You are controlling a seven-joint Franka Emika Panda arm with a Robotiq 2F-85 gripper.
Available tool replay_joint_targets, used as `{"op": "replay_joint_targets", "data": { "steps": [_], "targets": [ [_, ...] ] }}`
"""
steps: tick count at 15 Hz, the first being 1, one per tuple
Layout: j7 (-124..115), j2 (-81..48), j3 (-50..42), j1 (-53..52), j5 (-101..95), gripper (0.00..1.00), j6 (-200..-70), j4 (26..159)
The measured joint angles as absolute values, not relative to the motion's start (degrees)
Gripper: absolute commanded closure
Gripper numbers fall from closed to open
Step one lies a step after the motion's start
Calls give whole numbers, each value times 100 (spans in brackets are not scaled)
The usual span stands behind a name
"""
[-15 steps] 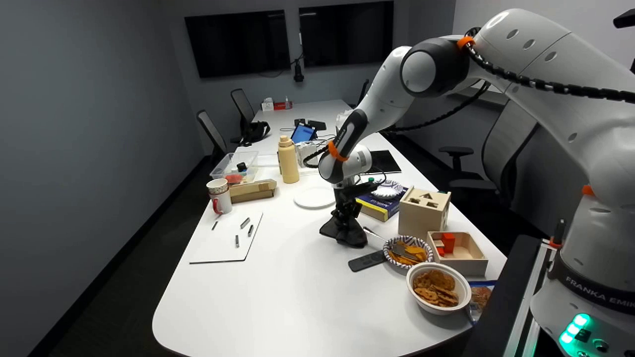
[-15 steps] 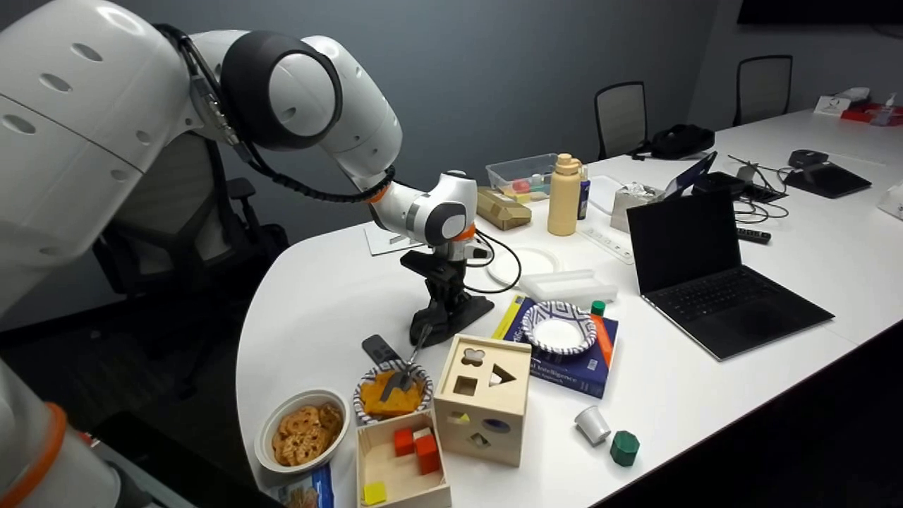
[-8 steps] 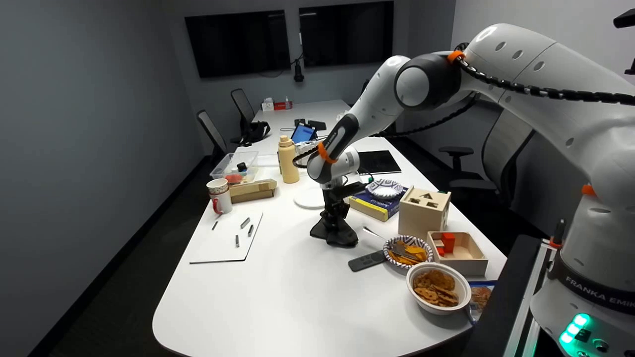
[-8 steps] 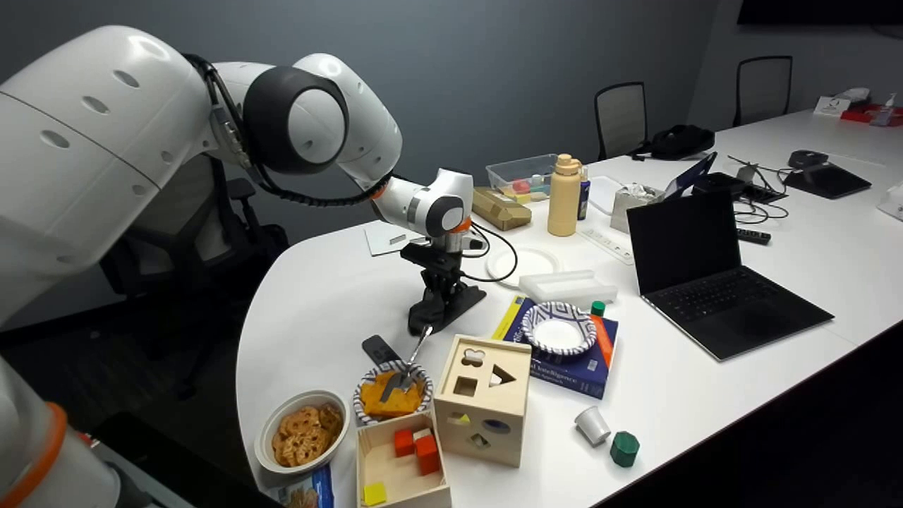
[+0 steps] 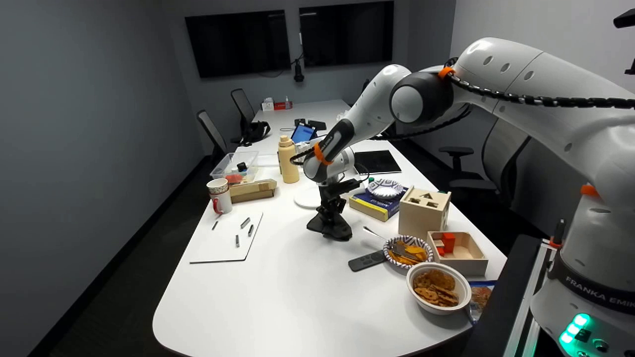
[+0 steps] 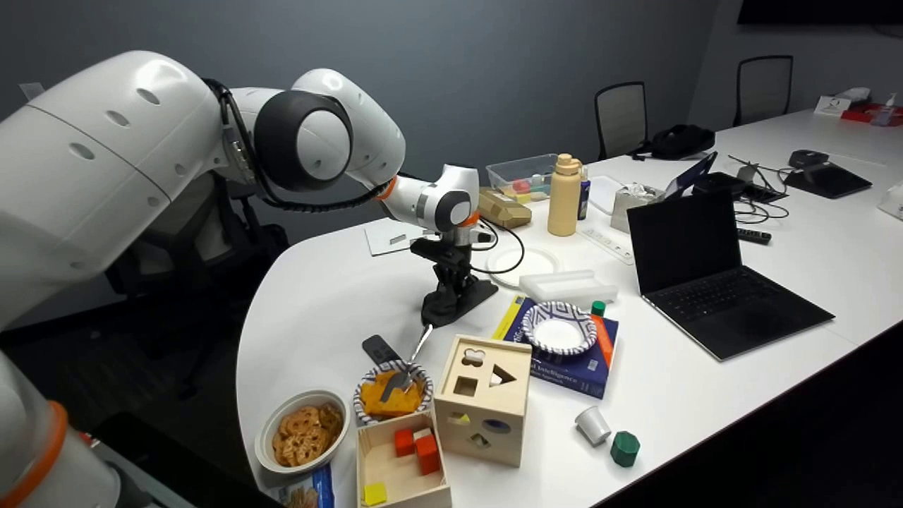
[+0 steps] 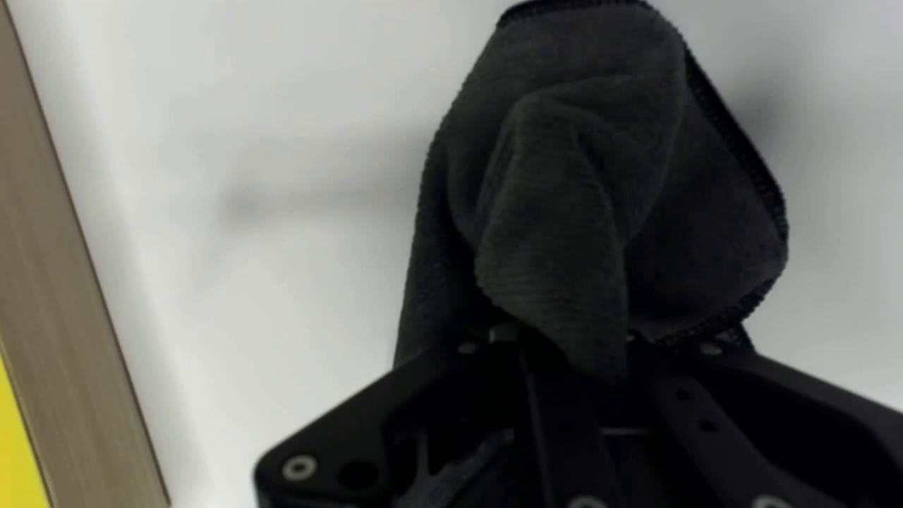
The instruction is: Use the towel to wipe the table
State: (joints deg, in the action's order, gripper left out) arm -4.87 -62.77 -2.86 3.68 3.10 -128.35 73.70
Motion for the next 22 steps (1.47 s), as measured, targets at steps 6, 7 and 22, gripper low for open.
{"op": "replay_joint_targets", "data": {
  "steps": [6, 7, 22],
  "targets": [
    [-1275, -6300, -653, 219, 301, 98, -12648, 7355],
    [-1344, -6294, -671, 225, 301, 98, -12634, 7368],
    [-36, -5950, -92, 711, 359, 98, -12683, 8020]
  ]
}}
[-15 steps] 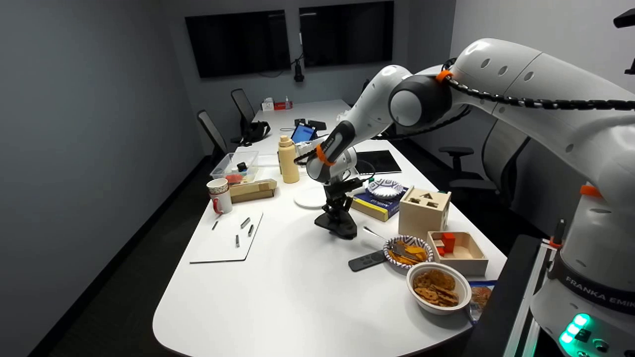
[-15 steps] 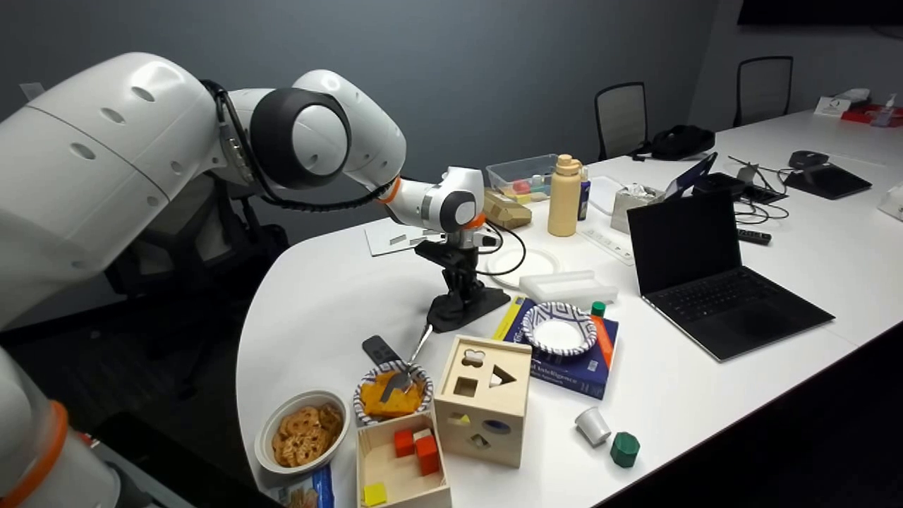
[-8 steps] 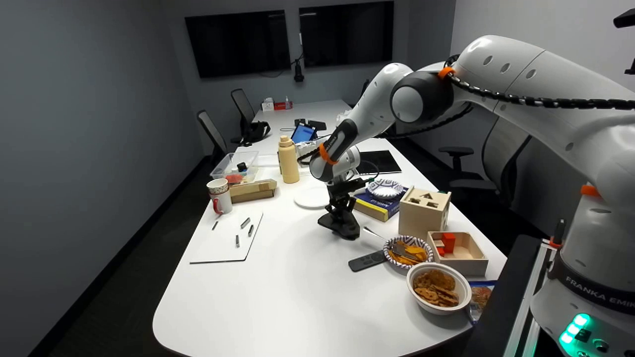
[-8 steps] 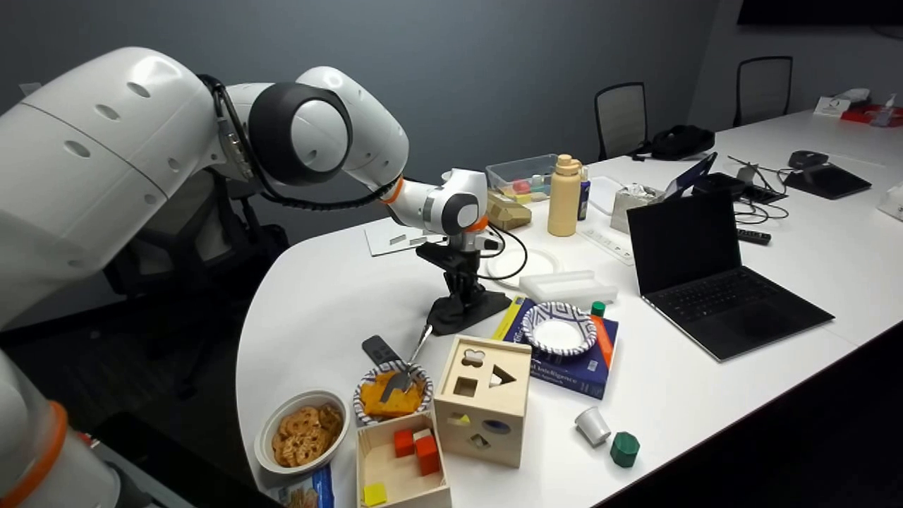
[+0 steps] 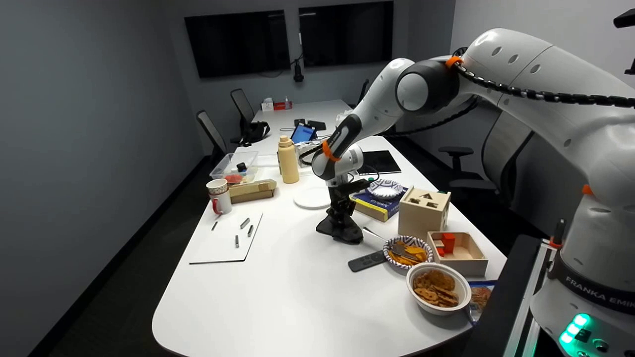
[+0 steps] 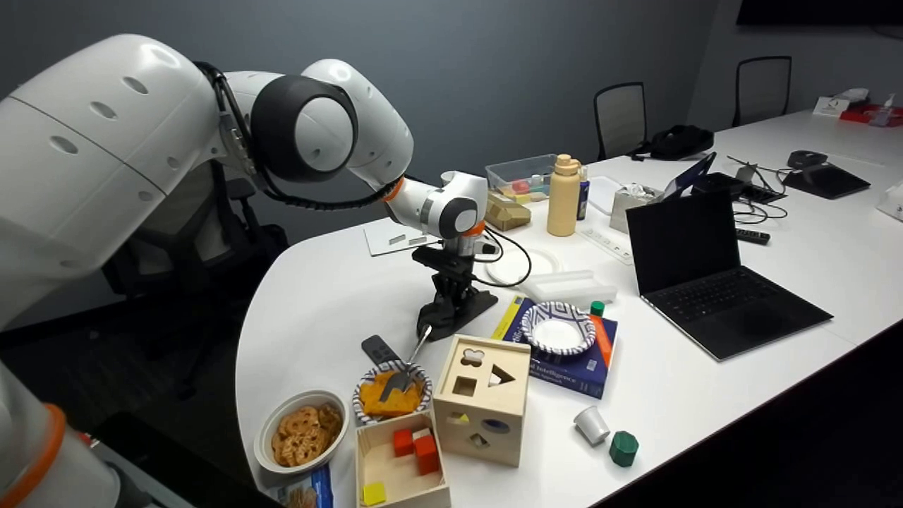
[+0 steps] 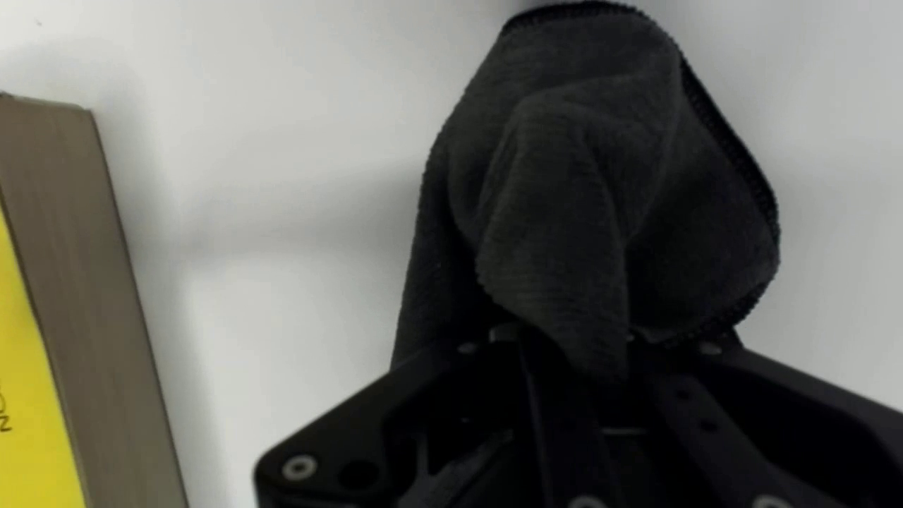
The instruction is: Use the towel to wipe the table
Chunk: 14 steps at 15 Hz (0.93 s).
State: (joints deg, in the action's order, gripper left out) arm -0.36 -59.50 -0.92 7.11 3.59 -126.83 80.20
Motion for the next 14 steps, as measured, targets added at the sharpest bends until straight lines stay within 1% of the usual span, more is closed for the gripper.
{"op": "replay_joint_targets", "data": {
  "steps": [4, 7, 10, 14],
  "targets": [
    [624, -5913, 120, 692, 309, 98, -12604, 8098],
    [668, -5914, 102, 559, 235, 98, -12601, 8091],
    [261, -5912, -64, 367, 195, 98, -12604, 8088],
    [-865, -5861, -365, 52, 203, 98, -12672, 8196]
  ]
}}
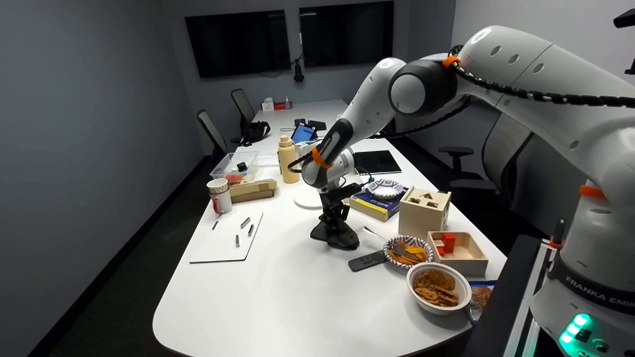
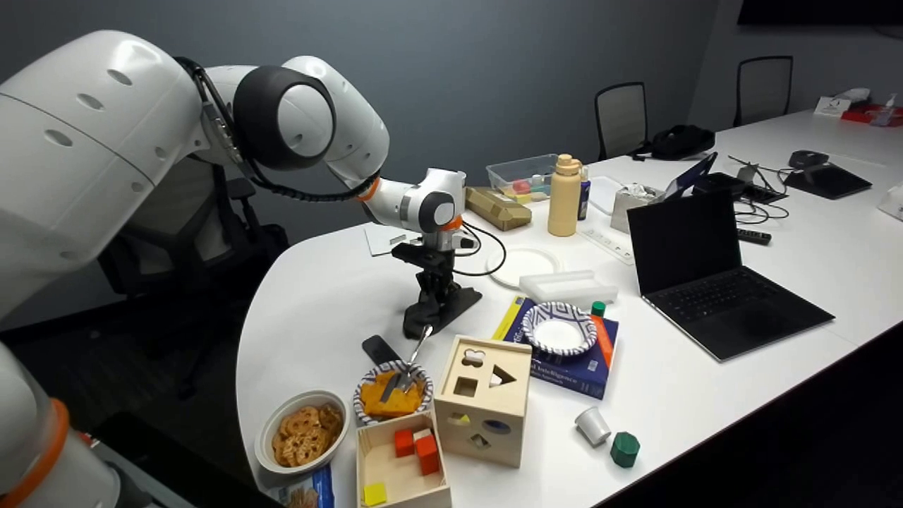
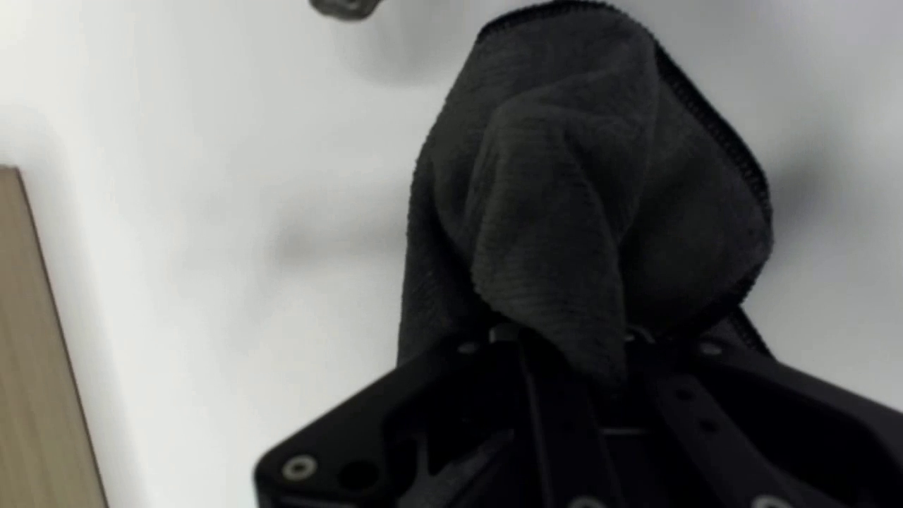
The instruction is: Use the towel to wipe the table
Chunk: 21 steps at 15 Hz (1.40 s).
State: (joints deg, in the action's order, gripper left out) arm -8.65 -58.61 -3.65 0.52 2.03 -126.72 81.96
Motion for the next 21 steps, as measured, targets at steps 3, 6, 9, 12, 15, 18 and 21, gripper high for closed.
{"op": "replay_joint_targets", "data": {
  "steps": [3, 6, 9, 12, 15, 18, 21],
  "targets": [
    [-1608, -5663, -540, -44, 261, 98, -12960, 8623],
    [-1980, -5353, -702, 16, 467, 98, -13432, 9300],
    [-1796, -5112, -662, 293, 721, 98, -13552, 9797],
    [-994, -5050, -315, 748, 906, 98, -13507, 9890],
    [-153, -5054, 20, 1103, 976, 98, -13479, 9889],
    [598, -5087, 354, 1300, 1027, 98, -13458, 9869],
    [1094, -5170, 566, 1323, 1031, 98, -13457, 9748]
  ]
}}
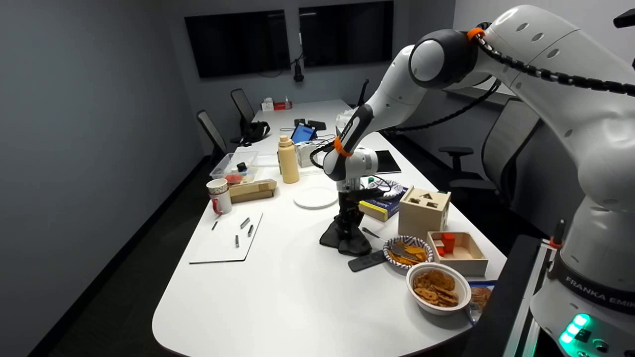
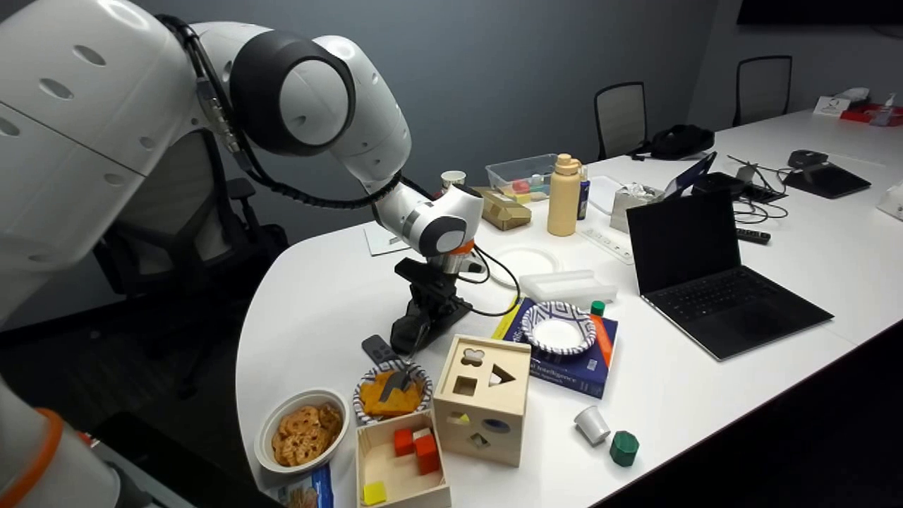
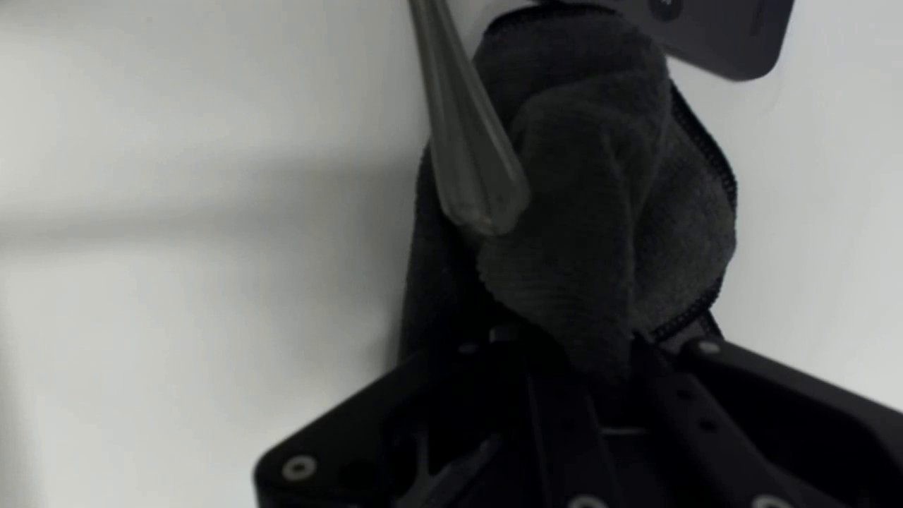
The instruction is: Use the towel to wipe the table
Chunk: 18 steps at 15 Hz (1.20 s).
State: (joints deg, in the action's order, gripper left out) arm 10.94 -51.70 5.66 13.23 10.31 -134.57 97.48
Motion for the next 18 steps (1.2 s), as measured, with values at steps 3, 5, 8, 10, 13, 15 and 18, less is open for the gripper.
{"op": "replay_joint_targets", "data": {
  "steps": [3, 5, 8, 10, 13, 15, 18],
  "targets": [
    [1164, -5254, 558, 1226, 1006, 98, -13457, 9568],
    [1161, -5333, 522, 1163, 1005, 98, -13474, 9394],
    [1087, -5462, 405, 1086, 1004, 98, -13587, 9107],
    [913, -5514, 263, 1027, 995, 98, -13637, 8977],
    [519, -5516, 18, 944, 991, 98, -13645, 8951],
    [210, -5497, -112, 900, 991, 98, -13557, 8971],
    [-18, -5425, -204, 868, 991, 98, -13456, 9103]
  ]
}}
